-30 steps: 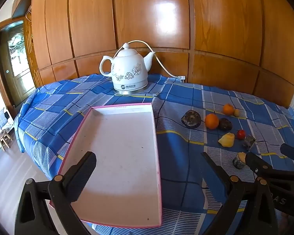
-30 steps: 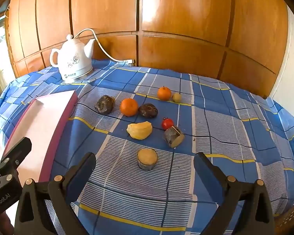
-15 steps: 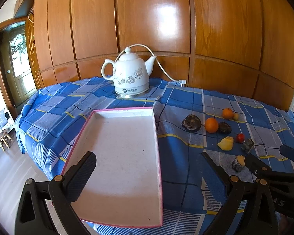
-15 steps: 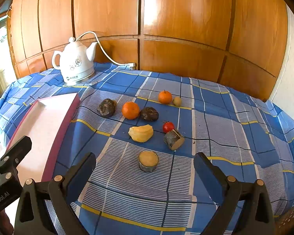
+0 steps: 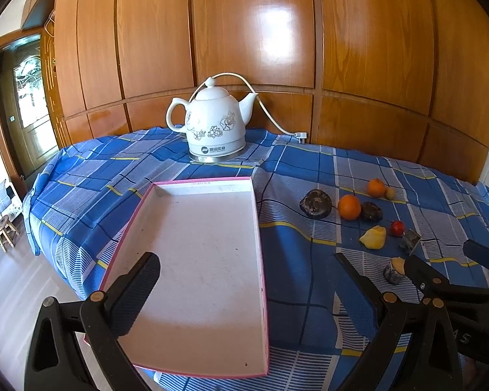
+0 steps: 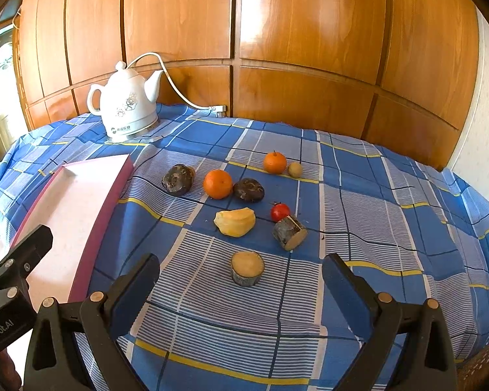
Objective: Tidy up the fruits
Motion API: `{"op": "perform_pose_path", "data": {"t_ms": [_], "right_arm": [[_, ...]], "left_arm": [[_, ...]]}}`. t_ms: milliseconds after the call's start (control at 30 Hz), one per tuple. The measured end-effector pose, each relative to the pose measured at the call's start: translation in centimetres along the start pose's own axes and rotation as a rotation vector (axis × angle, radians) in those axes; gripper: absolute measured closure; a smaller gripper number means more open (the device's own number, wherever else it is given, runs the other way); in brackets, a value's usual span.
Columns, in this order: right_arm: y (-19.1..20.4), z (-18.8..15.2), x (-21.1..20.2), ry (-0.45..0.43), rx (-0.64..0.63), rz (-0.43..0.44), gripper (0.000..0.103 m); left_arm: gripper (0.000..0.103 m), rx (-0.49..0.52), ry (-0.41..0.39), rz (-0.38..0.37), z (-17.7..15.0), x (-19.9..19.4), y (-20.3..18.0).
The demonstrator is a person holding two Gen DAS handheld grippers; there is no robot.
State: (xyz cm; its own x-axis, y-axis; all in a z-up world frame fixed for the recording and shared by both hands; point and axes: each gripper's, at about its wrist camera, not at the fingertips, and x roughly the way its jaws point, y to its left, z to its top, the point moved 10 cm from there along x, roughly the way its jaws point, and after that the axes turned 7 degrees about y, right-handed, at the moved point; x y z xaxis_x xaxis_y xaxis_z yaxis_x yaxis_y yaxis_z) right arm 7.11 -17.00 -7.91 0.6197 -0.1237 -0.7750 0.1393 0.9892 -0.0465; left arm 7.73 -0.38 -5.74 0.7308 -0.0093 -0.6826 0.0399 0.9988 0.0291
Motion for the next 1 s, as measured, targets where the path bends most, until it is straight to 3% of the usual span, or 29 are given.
{"op": "perform_pose_path", "data": {"t_ms": [1000], "right_arm": [[0.3,0.17,-0.61,-0.021,-0.011,-0.005,0.001]], "left_arm": [[0.0,-0.009,0.003,-0.009,-0.13,-0.2,-0.04]]}}
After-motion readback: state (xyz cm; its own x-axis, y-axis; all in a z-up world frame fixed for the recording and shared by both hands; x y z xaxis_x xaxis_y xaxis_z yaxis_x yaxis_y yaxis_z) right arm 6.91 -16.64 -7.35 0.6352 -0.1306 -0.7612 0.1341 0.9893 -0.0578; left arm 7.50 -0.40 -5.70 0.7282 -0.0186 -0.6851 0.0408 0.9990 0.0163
